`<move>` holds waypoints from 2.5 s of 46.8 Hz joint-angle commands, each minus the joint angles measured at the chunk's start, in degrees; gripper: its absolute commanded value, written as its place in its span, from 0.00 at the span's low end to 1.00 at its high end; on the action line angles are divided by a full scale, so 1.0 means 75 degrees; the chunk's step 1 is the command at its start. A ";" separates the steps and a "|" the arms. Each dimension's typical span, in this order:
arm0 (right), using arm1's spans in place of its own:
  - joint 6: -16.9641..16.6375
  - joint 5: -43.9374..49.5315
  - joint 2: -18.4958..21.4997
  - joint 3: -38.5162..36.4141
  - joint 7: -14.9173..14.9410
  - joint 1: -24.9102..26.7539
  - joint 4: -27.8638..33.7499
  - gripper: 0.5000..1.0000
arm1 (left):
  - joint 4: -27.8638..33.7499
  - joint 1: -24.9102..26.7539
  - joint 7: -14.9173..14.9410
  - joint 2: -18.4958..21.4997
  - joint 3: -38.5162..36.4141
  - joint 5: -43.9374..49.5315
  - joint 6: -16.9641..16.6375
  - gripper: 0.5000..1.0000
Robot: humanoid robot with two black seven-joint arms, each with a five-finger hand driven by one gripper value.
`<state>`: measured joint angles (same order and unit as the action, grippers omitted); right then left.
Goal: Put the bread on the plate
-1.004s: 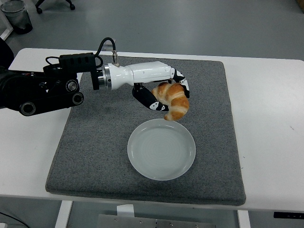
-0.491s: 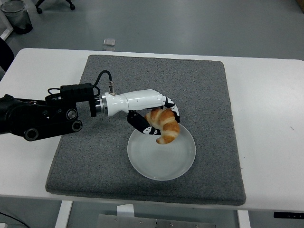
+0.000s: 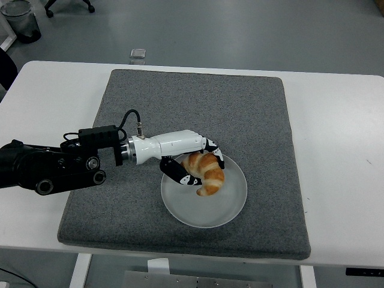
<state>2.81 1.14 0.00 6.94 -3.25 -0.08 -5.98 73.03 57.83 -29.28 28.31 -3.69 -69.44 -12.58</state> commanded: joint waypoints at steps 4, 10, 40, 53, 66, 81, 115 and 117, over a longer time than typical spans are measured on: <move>0.0000 0.0000 0.0000 0.0000 0.0000 0.0000 0.0000 0.88 | 0.0001 -0.0117 0.0002 -0.0001 0.0023 0.0095 -0.0011 0.00; 0.0000 0.0000 0.0000 0.0000 0.0000 -0.0001 0.0000 0.88 | 0.0001 -0.0141 0.0002 0.0010 0.0058 0.0130 -0.0034 0.00; 0.0000 0.0000 0.0000 0.0000 0.0000 -0.0012 0.0000 0.88 | 0.0013 -0.0480 0.0002 0.0022 0.0304 0.0177 -0.0011 0.98; 0.0000 0.0000 0.0000 0.0000 0.0000 0.0000 0.0000 0.88 | 0.0036 -0.0539 0.0002 0.0034 0.0316 0.0189 0.0001 0.98; 0.0000 0.0000 0.0000 0.0000 0.0000 0.0000 0.0000 0.88 | 0.0106 -0.0457 0.0037 0.0291 0.1228 0.0610 0.0726 0.98; 0.0000 0.0000 0.0000 0.0000 0.0000 -0.0012 0.0000 0.88 | -0.0069 -0.0211 0.0131 0.0889 0.3093 0.1336 0.2250 0.98; 0.0000 0.0000 0.0000 0.0000 0.0000 0.0000 0.0000 0.88 | -0.1452 0.0644 0.0388 0.0878 0.3433 0.6011 0.2321 0.98; 0.0000 0.0000 0.0000 0.0000 0.0000 0.0000 0.0000 0.88 | -0.1557 0.0668 0.0482 0.0877 0.3445 0.6374 0.2345 0.98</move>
<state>2.83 1.14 0.00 6.94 -3.25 -0.08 -5.98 62.47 62.56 -26.73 34.84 22.07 -25.40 4.77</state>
